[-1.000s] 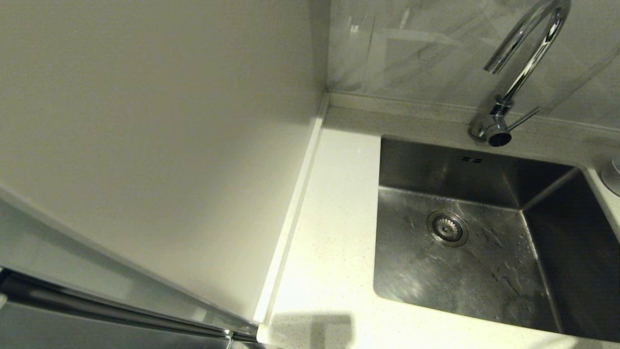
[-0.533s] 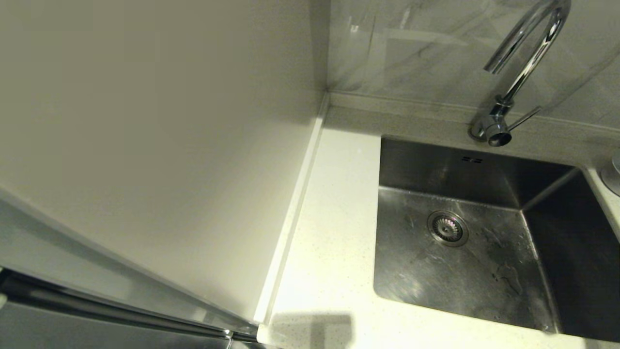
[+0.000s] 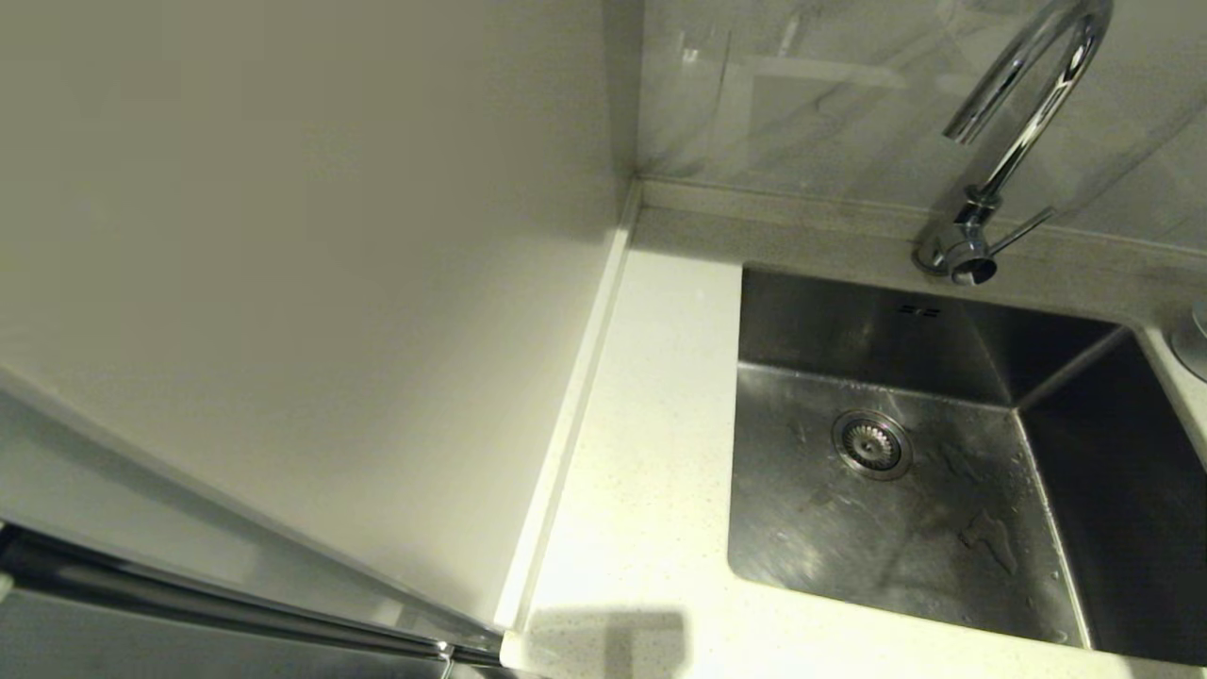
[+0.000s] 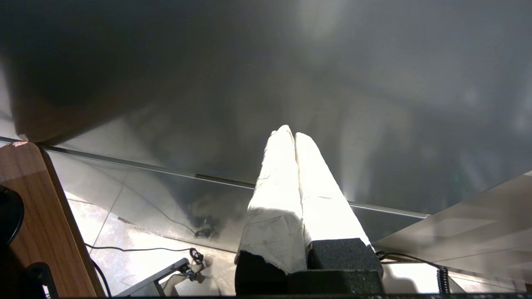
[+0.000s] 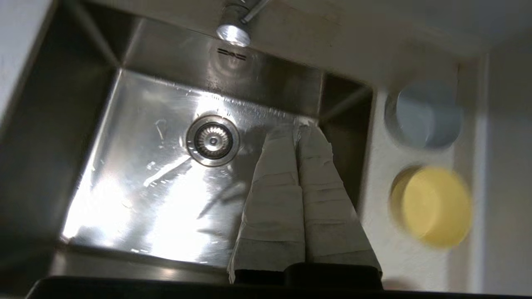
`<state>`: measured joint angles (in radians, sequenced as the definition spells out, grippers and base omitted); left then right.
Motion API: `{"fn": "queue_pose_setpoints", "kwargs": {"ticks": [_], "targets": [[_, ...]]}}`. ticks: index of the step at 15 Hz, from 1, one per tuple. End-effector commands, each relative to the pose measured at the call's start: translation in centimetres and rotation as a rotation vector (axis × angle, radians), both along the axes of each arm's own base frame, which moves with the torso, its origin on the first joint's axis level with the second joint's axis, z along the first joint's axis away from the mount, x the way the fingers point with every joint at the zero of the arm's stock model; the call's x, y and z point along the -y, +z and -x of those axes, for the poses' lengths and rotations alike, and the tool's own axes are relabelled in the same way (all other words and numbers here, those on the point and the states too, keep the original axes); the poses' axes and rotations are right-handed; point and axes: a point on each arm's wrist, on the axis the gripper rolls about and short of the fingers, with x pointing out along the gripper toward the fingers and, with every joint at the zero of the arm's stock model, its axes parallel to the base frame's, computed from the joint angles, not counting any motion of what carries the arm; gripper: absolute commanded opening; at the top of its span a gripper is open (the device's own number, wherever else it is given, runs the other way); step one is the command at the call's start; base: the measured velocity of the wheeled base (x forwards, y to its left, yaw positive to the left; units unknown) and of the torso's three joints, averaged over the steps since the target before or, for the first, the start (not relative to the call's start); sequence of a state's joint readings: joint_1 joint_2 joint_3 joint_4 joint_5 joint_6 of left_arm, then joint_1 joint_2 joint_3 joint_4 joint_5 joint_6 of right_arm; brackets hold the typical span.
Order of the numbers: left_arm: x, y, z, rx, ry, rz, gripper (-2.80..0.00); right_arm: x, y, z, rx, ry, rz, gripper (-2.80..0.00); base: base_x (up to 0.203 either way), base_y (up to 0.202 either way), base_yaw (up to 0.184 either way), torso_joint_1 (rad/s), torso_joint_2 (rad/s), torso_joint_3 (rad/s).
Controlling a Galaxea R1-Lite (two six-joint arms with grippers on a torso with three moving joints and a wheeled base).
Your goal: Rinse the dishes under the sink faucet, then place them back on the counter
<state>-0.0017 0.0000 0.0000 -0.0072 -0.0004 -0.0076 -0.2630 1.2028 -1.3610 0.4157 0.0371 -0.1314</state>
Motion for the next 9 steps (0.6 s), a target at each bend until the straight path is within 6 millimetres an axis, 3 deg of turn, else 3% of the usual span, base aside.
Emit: {"fn": "queue_pose_setpoints", "kwargs": {"ticks": [1, 4, 9], "targets": [[0.0, -0.1, 0.0, -0.003, 0.001, 0.000, -2.80, -1.3, -1.8, 1.8, -0.019, -0.077, -0.071, -2.80, 0.000, 0.000, 0.000, 0.000, 0.00, 0.000], [0.0, -0.1, 0.0, -0.003, 0.001, 0.000, -2.80, -2.5, -7.2, 6.3, -0.080, -0.062, -0.094, -2.80, 0.000, 0.000, 0.000, 0.000, 0.00, 0.000], [0.0, -0.1, 0.0, -0.003, 0.001, 0.000, -2.80, -3.5, -18.6, 12.4, -0.097, 0.035, -0.024, -2.80, 0.000, 0.000, 0.000, 0.000, 0.00, 0.000]]}}
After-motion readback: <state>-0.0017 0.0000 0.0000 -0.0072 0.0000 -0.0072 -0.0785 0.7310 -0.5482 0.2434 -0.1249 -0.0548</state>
